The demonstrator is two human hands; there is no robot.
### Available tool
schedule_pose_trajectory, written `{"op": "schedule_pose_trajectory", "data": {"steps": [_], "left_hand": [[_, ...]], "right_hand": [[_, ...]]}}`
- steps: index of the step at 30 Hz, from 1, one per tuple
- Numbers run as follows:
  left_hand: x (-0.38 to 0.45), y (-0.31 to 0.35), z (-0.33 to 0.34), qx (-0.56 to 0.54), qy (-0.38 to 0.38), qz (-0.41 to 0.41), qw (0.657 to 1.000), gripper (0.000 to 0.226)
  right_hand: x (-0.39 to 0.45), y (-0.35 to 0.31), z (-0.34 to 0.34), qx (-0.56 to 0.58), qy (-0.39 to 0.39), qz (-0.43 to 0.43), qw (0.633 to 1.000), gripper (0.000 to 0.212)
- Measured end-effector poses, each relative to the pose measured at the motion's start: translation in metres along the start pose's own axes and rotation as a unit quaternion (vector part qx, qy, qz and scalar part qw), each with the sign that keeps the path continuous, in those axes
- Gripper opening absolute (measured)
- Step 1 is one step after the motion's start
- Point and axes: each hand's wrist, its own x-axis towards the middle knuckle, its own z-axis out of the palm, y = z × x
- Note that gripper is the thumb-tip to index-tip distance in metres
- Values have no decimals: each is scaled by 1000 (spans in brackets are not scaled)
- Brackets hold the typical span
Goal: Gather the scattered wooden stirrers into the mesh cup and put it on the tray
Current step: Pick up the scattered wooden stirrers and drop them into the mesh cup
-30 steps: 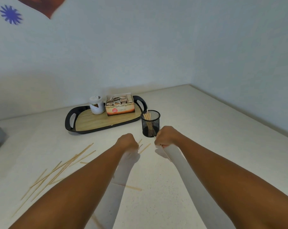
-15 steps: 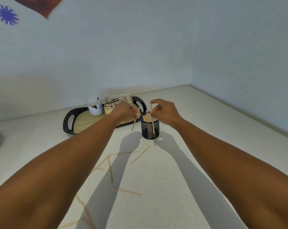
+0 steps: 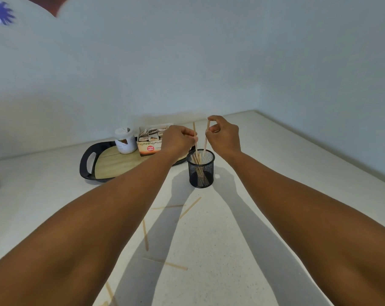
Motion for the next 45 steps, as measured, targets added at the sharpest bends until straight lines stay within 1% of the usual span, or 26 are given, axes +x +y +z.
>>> {"op": "schedule_pose_trajectory", "data": {"steps": [3, 6, 8, 10, 12, 14, 16, 18, 20, 22, 26, 30, 32, 34, 36, 38, 40, 43, 45], "left_hand": [[1, -7, 5, 11, -6, -8, 1000, 13], [0, -15, 5, 55, -13, -11, 998, 24], [-1, -23, 1, 77, -9, -7, 997, 24], [-3, -32, -7, 89, -11, -15, 996, 20], [-3, -43, -17, 101, -26, -34, 994, 17], [-6, -52, -27, 139, -71, -59, 986, 15], [-9, -62, -36, 224, -138, -79, 962, 21], [-14, -72, -43, 342, -198, -99, 913, 38], [-19, -82, -50, 412, -233, -140, 870, 61], [-25, -89, -58, 431, -269, -185, 841, 73], [-46, -90, -74, 455, -317, -238, 797, 73], [-59, -96, -82, 487, -358, -249, 757, 81], [-63, -105, -83, 495, -378, -248, 742, 77], [-65, -116, -81, 496, -377, -239, 745, 63], [-66, -124, -80, 502, -367, -214, 754, 57], [-66, -128, -79, 493, -344, -196, 775, 51], [-66, -130, -78, 480, -340, -181, 788, 43], [-65, -133, -75, 452, -350, -184, 799, 29], [-66, -130, -72, 440, -349, -183, 807, 22]], "right_hand": [[0, 7, 7, -22, -14, -2, 1000, 39], [-3, 16, 14, -68, -74, -1, 995, 44], [-5, 21, 18, -117, -102, -24, 988, 48], [-7, 21, 21, -135, -102, -50, 984, 43], [-8, 16, 24, -125, -110, -69, 984, 35], [-12, 9, 27, -101, -152, -86, 979, 29], [-20, 1, 30, -77, -224, -102, 966, 25], [-29, -3, 35, -73, -291, -114, 947, 21], [-38, -2, 41, -87, -355, -119, 923, 20], [-48, 0, 47, -122, -412, -116, 895, 23], [-66, 3, 54, -191, -485, -96, 848, 31], [-75, 11, 60, -257, -528, -105, 803, 52], [-79, 14, 63, -272, -544, -117, 785, 62], [-82, 15, 66, -284, -553, -134, 771, 62], [-84, 15, 69, -301, -556, -159, 758, 52], [-85, 16, 72, -317, -550, -176, 752, 38], [-87, 17, 75, -309, -535, -160, 769, 30], [-90, 20, 76, -288, -517, -131, 796, 25], [-92, 22, 77, -283, -509, -111, 805, 23]]}}
